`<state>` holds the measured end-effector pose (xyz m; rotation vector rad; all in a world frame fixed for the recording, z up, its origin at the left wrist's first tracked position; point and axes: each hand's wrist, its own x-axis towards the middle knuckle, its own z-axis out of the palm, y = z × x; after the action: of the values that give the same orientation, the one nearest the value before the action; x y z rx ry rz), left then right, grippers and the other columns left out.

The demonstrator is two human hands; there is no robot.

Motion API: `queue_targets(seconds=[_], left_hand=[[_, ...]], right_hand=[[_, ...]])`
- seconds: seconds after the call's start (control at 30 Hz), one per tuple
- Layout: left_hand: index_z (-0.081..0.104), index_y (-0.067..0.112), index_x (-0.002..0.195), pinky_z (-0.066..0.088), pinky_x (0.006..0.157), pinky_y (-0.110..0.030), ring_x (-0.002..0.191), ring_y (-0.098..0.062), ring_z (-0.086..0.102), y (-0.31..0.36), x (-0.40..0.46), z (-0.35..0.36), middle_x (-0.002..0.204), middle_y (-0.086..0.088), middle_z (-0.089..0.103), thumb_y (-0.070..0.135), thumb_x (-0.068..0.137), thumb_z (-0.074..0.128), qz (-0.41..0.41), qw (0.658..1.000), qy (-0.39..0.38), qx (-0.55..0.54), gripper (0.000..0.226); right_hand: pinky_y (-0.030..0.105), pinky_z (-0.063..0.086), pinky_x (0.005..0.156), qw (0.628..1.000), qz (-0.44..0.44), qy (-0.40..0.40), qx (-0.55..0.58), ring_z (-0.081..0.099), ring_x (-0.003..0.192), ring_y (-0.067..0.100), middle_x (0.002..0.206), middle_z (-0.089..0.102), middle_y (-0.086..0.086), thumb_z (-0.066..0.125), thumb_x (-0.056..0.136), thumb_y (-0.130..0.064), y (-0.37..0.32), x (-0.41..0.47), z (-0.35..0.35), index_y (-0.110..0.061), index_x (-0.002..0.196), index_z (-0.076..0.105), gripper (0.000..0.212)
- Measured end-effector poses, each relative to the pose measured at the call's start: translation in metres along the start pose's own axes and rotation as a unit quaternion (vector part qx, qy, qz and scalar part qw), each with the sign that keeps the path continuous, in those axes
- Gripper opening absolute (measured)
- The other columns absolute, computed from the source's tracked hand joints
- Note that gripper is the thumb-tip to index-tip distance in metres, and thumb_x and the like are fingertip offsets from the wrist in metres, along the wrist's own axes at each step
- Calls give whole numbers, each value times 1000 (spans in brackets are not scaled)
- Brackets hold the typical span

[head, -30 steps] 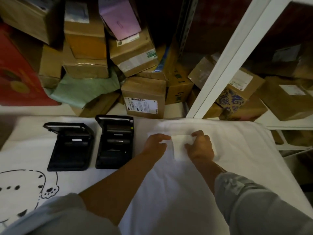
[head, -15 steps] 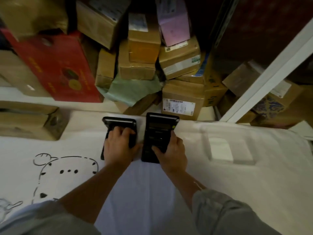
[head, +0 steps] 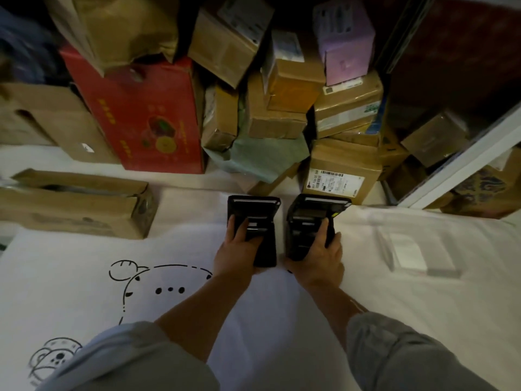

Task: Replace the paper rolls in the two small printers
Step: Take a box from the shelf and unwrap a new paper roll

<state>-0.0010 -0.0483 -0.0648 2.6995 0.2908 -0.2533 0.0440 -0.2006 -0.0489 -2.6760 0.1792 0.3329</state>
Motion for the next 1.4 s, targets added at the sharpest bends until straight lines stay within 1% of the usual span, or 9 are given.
queue_targets(seconds=[0.17, 0.3, 0.4, 0.53, 0.77, 0.9, 1.17, 1.3, 1.4], left_hand=[[23, 32, 146, 28, 113, -50, 146, -28, -11, -6, -9, -21, 158, -3, -5, 34, 79, 72, 14, 998, -38, 38, 83], [36, 25, 140, 35, 110, -41, 142, -25, 20, -24, -21, -55, 151, -5, 26, 30, 87, 62, 27, 999, 5, 23, 59], [52, 23, 126, 48, 91, -34, 117, -18, 47, -38, -32, -85, 128, -2, 50, 24, 92, 53, 40, 994, 91, -40, 34], [49, 22, 131, 49, 90, -36, 119, -22, 46, -67, -44, -121, 130, -1, 46, 19, 90, 56, 23, 979, 197, -51, 41], [25, 20, 146, 38, 107, -46, 134, -31, 32, -139, -48, -168, 149, -10, 25, 13, 88, 56, -100, 988, 114, 7, 66], [11, 20, 150, 32, 112, -47, 141, -31, 21, -178, -50, -186, 156, -9, 13, 14, 85, 63, -138, 988, 72, 16, 83], [-14, 19, 149, 8, 117, -49, 146, -28, -8, -219, -28, -194, 159, -5, -12, 44, 75, 72, -74, 973, -81, 203, 116], [-14, 26, 149, 3, 116, -52, 146, -33, -7, -231, -18, -191, 159, -6, -6, 53, 72, 71, -37, 958, -101, 266, 118], [-4, 27, 150, 10, 117, -52, 145, -33, 7, -233, -14, -189, 156, -8, 12, 54, 73, 70, -26, 961, -80, 262, 111]], right_hand=[[53, 25, 110, 989, -10, 147, 32, 33, 135, 37, 146, 34, 17, 72, 74, -45, -21, -19, 8, -16, 144, 31, 87], [44, 46, 83, 962, -29, 246, 113, 59, 101, 36, 105, 63, 13, 65, 84, -33, -51, -36, 7, -14, 108, 60, 30], [31, 42, 67, 964, -56, 229, 120, 64, 84, 34, 88, 69, 13, 46, 96, -41, -80, -47, 0, -13, 91, 67, 35], [30, 40, 63, 964, -160, 180, 117, 63, 78, 30, 84, 70, 11, 40, 98, -39, -118, -62, -5, -13, 84, 68, 41], [33, 46, 65, 945, -299, 32, 129, 60, 79, 21, 90, 64, 3, 46, 96, -30, -190, -71, 19, -17, 100, 65, 23], [38, 48, 90, 950, -297, -44, 91, 58, 108, 26, 124, 57, 9, 51, 93, -28, -224, -68, 35, -19, 127, 54, 35], [47, 44, 100, 937, -304, -171, 25, 46, 127, 28, 138, 45, 6, 76, 71, -40, -263, -53, 83, -23, 139, 34, 82], [47, 21, 117, 926, -290, -239, 31, 11, 145, 25, 159, 6, 4, 81, 63, -51, -266, -53, 96, -24, 151, -1, 124], [41, 23, 117, 927, -299, -223, 37, 17, 144, 23, 158, 10, 5, 83, 63, -45, -265, -54, 102, -19, 151, -4, 127]])
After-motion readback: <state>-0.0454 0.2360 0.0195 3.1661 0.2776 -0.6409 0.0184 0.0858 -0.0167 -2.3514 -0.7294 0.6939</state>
